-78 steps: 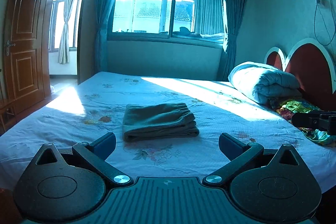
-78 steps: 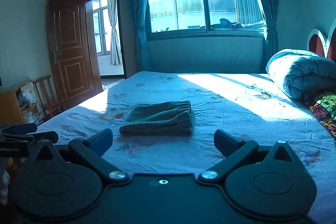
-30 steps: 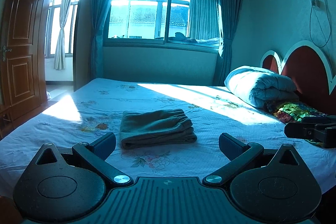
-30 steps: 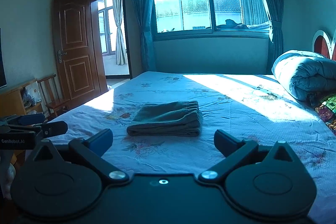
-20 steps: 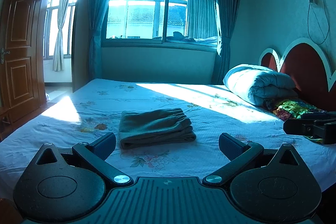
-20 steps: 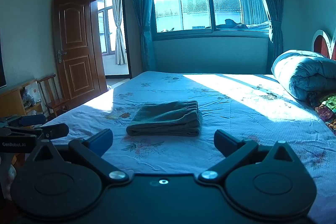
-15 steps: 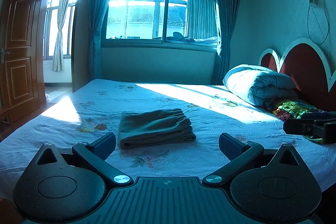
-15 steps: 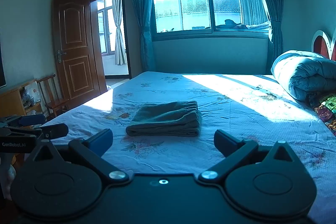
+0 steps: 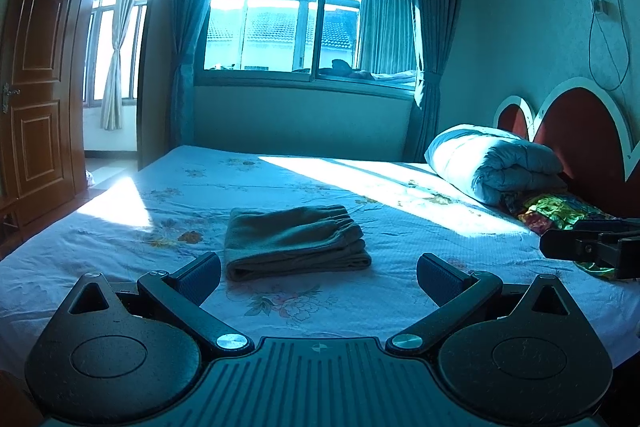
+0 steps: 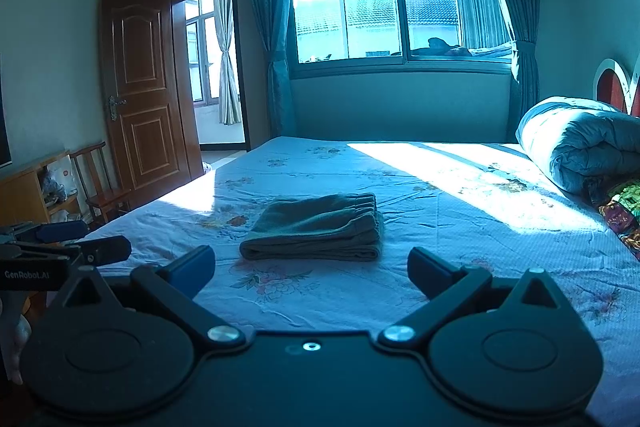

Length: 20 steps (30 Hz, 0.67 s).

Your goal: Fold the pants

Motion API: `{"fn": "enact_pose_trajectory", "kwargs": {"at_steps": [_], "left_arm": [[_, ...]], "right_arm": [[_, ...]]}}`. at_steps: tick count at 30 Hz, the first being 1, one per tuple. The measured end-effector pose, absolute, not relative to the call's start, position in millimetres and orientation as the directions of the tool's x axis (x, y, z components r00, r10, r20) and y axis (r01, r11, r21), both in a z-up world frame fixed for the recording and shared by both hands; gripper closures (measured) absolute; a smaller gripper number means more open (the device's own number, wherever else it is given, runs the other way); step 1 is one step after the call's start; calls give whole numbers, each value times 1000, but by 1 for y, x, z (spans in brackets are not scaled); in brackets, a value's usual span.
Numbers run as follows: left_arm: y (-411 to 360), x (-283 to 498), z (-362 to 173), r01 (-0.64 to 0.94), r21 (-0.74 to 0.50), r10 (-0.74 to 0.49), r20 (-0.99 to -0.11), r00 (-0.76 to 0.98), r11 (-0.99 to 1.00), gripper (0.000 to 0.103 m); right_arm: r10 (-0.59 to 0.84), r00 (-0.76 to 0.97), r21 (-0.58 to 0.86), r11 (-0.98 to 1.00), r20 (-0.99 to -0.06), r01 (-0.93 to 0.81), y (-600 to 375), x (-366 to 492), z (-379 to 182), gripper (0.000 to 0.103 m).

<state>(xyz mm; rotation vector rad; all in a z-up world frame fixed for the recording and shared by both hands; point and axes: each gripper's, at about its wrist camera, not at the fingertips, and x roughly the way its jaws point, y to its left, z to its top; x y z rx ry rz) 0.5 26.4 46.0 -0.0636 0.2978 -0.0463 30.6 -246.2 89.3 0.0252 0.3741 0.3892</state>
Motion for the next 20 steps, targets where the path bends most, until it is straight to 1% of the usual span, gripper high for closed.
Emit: {"fn": "enact_pose_trajectory", "kwargs": {"at_steps": [6, 11, 16, 20], "left_arm": [[29, 0, 46, 38, -84, -59, -271, 961, 996, 0], [28, 1, 44, 41, -71, -59, -270, 961, 997, 0], [33, -2, 44, 30, -118, -58, -243, 968, 993, 0], [34, 0, 44, 25, -118, -54, -249, 967, 993, 0]], "right_arm": [[375, 858, 93, 926, -351, -367, -246, 31, 89, 6], [375, 857, 91, 926, -353, -367, -246, 31, 90, 6], [374, 858, 92, 926, -351, -366, -246, 31, 90, 6], [376, 859, 93, 926, -347, -367, -245, 31, 90, 6]]}}
